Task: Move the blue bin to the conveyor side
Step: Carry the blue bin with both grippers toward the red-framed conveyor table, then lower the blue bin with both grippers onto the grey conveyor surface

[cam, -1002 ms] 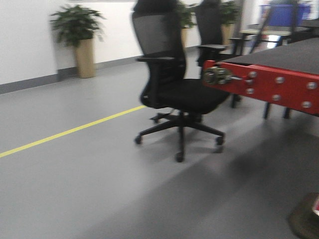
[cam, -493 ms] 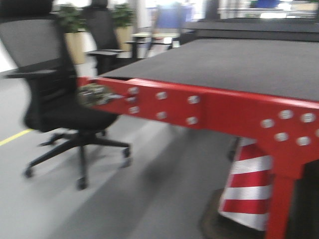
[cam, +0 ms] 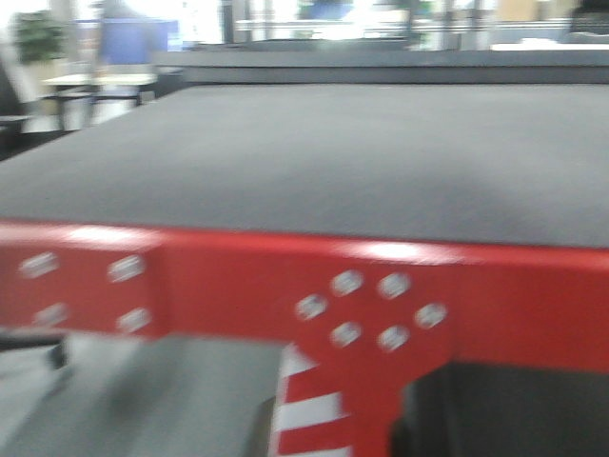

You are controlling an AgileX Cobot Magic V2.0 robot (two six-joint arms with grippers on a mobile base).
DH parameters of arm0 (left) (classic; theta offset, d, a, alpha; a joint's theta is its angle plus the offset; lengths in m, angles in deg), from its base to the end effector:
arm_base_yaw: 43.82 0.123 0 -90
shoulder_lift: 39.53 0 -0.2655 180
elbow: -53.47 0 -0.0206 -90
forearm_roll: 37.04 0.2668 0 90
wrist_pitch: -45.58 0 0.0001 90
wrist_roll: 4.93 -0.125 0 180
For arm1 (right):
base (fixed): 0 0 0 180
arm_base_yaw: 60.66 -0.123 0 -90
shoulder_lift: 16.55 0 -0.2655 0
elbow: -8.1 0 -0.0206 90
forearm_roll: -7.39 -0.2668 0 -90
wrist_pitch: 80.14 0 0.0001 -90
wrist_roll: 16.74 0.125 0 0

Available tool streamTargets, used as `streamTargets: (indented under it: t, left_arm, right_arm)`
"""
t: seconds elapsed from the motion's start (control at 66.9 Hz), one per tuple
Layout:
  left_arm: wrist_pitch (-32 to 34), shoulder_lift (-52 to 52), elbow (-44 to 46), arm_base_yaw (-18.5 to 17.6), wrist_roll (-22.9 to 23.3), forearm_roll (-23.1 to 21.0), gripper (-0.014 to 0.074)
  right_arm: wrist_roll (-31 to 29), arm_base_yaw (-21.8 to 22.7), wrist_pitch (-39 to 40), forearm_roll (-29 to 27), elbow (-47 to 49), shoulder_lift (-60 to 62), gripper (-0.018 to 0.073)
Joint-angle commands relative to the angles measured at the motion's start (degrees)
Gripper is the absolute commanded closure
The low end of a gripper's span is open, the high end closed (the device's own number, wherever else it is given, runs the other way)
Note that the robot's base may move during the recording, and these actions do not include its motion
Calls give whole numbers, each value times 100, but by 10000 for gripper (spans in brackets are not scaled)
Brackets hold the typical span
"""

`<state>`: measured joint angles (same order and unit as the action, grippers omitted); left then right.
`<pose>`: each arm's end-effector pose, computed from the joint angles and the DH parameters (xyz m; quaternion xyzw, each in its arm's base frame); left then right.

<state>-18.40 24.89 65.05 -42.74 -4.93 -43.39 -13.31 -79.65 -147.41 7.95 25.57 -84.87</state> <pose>0.1968 -0.0087 0.4841 -0.0026 0.8505 -0.0502 0.5235 0.1952 0.0660 0.4951 -0.1154 0.8499 0.0952 0.5053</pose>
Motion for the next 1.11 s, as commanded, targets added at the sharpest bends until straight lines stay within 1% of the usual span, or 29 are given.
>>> streamTargets:
  t: [0.0,1.091]
  left_arm:
    - [553,-82,117,-8,-151,215,596]
    - [553,-82,117,-8,-151,215,596]
  right_arm:
    - [-159,51,645,397,127,125,640]
    - [-159,51,645,397,127,125,640]
